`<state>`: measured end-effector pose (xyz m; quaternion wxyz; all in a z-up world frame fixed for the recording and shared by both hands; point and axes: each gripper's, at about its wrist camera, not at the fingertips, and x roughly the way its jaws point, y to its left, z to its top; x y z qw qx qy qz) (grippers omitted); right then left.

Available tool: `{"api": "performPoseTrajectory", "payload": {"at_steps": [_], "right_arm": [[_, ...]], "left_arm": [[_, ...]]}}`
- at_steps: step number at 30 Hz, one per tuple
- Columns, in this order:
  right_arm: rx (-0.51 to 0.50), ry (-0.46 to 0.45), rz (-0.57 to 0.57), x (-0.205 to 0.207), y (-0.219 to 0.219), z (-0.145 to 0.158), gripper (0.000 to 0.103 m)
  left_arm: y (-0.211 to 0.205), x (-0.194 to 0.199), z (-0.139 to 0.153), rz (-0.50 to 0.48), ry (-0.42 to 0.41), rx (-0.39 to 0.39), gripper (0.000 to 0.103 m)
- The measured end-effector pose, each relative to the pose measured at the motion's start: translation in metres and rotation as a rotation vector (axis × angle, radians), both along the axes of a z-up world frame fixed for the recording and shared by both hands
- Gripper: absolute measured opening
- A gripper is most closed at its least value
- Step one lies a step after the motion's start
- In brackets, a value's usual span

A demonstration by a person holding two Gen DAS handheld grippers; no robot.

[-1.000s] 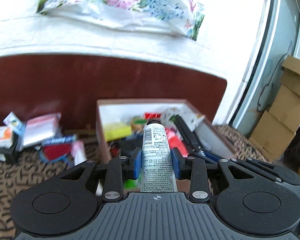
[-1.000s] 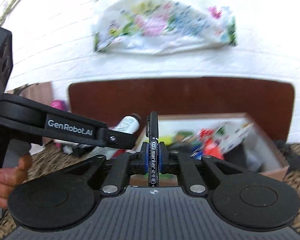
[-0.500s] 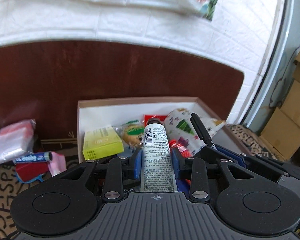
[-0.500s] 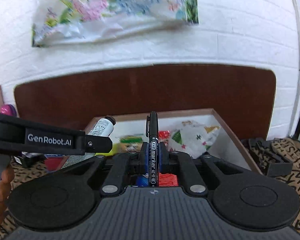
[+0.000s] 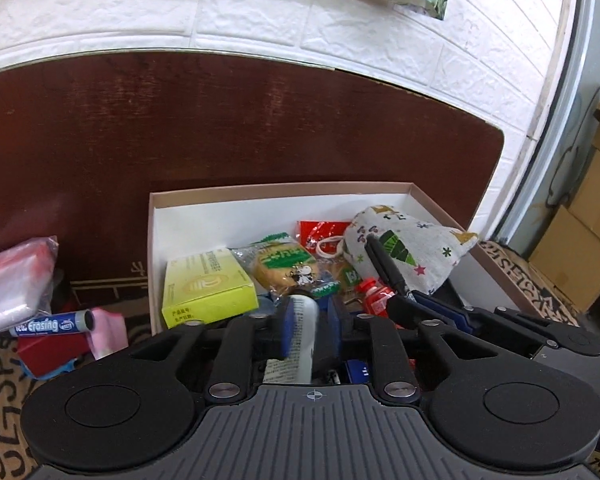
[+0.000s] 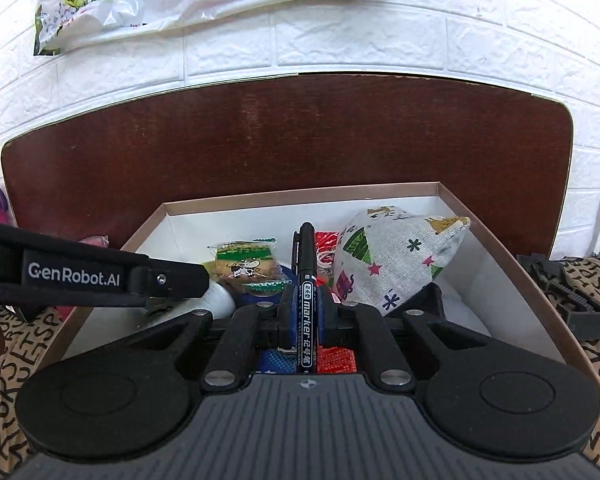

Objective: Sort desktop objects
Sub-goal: 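Lower both grippers into the box and open them to release the items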

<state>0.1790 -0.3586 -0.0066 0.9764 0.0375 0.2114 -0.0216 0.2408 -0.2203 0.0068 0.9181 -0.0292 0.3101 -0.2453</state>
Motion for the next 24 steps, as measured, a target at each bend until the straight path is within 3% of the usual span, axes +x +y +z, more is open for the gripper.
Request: {"api": "performPoseTrajectory", "payload": {"at_steps": [1,2,3,4,5,7,9,11,14,24], "right_arm": [[-0.003,-0.005,-0.002,-0.001,0.000,0.000,0.011],[-0.006,-0.013,-0.005,-0.002,0.001,0.001,0.021],[-0.010,-0.020,-0.006,-0.004,0.001,0.001,0.031],[-0.013,-0.031,-0.010,-0.006,0.001,0.002,0.054],[-0.024,-0.045,-0.017,-0.009,0.002,0.002,0.064],[-0.050,-0.054,-0.018,-0.013,0.004,0.003,0.065],[-0.058,-0.057,-0.018,-0.017,0.004,0.003,0.075],[-0.059,-0.067,-0.025,-0.020,0.005,0.004,0.093],[-0.069,-0.078,-0.035,-0.027,0.006,0.004,0.102],[-0.101,-0.039,-0.047,-0.040,0.013,0.006,0.103]], "left_arm": [[0.001,-0.001,0.000,0.008,-0.001,0.001,0.044],[0.002,-0.001,0.000,0.015,-0.002,-0.004,0.052],[0.003,-0.003,0.000,0.020,-0.008,-0.013,0.070],[0.005,-0.006,0.001,0.029,-0.021,-0.022,0.084],[0.006,-0.009,0.002,0.045,-0.042,-0.028,0.088],[0.008,-0.017,0.005,0.064,-0.085,-0.030,0.094],[0.009,-0.023,0.008,0.064,-0.109,-0.025,0.103],[0.010,-0.029,0.010,0.060,-0.125,-0.029,0.103],[0.010,-0.037,0.011,0.036,-0.123,-0.022,0.103],[0.019,-0.051,0.004,0.084,-0.060,-0.005,0.103]]}}
